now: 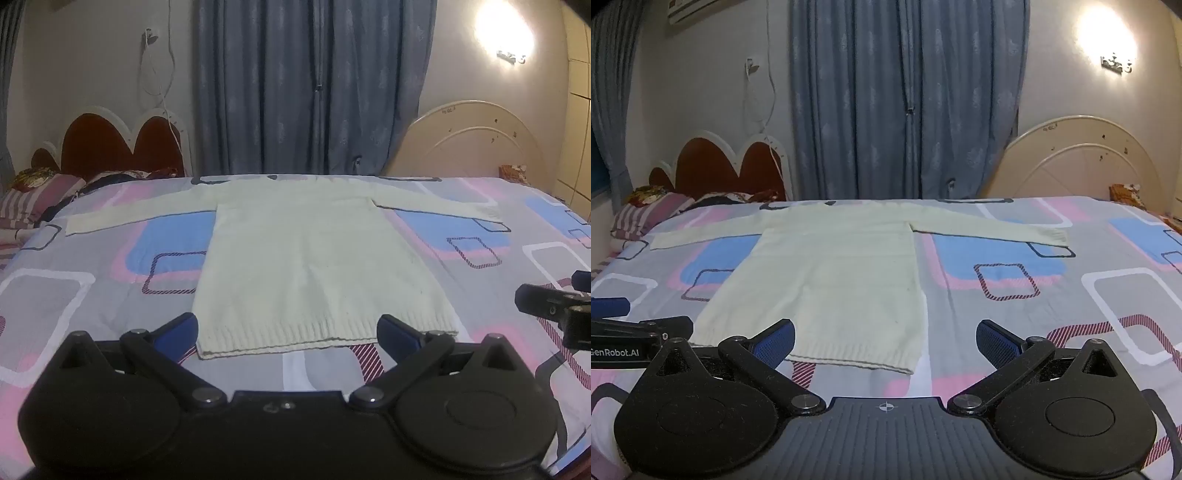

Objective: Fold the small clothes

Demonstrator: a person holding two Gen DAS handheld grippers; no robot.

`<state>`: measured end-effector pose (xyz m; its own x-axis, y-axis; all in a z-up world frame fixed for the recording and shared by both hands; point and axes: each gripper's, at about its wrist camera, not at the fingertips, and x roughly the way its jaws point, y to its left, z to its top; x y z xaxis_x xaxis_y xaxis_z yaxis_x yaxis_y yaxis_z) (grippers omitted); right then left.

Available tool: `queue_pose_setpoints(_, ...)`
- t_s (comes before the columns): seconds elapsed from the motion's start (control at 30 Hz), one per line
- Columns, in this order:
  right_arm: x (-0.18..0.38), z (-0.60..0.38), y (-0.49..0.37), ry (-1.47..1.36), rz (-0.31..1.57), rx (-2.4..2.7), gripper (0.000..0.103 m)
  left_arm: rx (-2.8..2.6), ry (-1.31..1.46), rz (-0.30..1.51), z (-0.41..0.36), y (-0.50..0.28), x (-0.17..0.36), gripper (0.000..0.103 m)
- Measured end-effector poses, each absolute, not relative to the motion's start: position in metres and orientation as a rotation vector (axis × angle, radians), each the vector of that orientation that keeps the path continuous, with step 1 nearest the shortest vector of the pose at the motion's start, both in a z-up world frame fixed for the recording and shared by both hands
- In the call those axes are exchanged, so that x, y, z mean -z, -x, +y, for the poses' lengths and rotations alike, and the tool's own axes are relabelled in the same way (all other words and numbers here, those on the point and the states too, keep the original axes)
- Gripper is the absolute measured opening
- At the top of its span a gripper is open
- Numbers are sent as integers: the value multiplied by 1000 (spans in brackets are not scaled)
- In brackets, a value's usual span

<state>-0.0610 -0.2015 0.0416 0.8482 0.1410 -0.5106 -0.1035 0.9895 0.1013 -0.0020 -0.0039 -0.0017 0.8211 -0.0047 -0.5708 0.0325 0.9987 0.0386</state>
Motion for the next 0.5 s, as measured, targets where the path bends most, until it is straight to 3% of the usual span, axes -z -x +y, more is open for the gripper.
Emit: queue_pose_setpoints(0.5,-40,-194,60,-66,549,-136,103,14,-34,608,1,4,3,103)
